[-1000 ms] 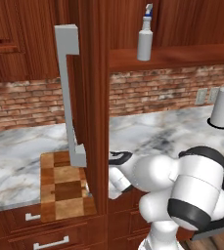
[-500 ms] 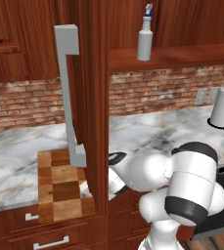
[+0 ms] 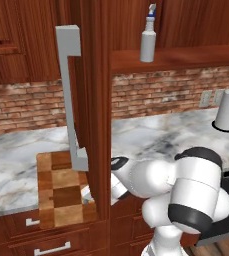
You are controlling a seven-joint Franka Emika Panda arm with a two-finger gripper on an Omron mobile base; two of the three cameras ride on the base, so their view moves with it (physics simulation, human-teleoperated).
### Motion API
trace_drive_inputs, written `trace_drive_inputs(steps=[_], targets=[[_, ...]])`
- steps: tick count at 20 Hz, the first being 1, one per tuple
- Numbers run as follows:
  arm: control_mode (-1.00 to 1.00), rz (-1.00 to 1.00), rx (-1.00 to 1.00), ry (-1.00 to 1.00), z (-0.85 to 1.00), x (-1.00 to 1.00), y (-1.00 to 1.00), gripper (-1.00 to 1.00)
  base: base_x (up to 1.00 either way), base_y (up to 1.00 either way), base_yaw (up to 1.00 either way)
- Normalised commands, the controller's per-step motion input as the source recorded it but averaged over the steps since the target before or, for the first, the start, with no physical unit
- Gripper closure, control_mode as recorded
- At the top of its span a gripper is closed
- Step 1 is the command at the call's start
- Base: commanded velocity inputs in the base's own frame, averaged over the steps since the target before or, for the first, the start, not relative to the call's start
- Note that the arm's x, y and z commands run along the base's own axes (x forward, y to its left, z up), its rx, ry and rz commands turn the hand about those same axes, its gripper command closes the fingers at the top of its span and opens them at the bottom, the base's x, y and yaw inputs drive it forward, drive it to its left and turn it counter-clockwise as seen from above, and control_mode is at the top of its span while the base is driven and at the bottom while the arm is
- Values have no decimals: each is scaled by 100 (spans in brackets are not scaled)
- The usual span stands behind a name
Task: Move the cutting board and knife to the sink. Then move spray from the cabinet to the counter.
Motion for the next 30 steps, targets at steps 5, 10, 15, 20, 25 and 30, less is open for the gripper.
trace_drive_inputs(steps=[5,10,15,20,25,30], targets=[[-100,0,7,-1,62,-2,0,100,0,0,0],[-100,0,5,-2,91,-20,0,100,0,0,0],[-100,0,1,-15,83,-55,-4,100,0,0,0],[-100,-2,2,-23,81,-56,-14,100,0,0,0],[-100,-4,9,-27,90,-56,-22,100,0,0,0],[-100,-14,11,-20,93,-42,-43,100,0,0,0]])
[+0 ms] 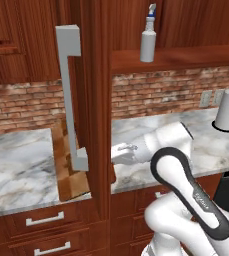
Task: Move the cutting board and knife to the sink. Then move spray from the cabinet to the counter.
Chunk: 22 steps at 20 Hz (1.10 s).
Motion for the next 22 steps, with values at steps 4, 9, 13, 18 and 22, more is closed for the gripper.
trace_drive_inputs(steps=[4,9,13,18,22], targets=[[-100,-22,14,-4,86,-58,-64,100,0,0,0],[-100,-16,5,-1,19,-36,-39,100,0,0,0],[-100,0,0,1,-6,-14,0,100,0,0,0],[100,2,0,0,-8,-20,-4,100,-80,-32,28],[100,0,0,0,0,0,0,100,-100,-48,48]])
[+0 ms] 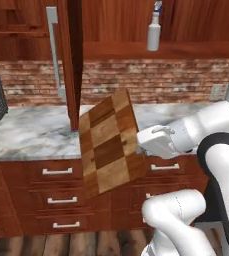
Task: Move the cutting board and knife to the sink. Then move spray from the cabinet to the counter.
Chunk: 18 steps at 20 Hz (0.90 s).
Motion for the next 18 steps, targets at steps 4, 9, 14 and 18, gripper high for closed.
trace_drive_inputs(steps=[4,9,14,18], targets=[[100,0,0,0,0,0,0,100,-100,-57,63],[100,0,0,0,0,0,0,100,-79,-31,77],[100,0,0,0,0,0,0,100,-13,0,97],[100,0,0,0,0,0,0,100,0,3,98]])
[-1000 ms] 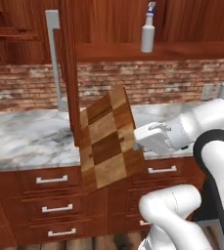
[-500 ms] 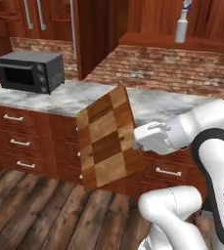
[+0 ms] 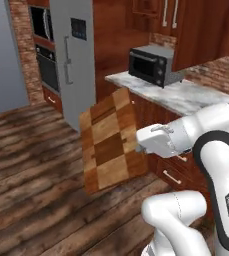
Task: Move the cutting board and knife to the sink. Then move spray from the cabinet to the counter.
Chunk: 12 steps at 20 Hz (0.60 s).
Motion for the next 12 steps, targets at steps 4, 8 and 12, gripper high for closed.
trace_drive_inputs(steps=[4,8,12], targets=[[100,0,0,0,0,0,0,100,0,40,83],[100,0,0,0,0,0,0,100,75,81,37],[100,0,0,0,0,0,0,100,100,36,-3]])
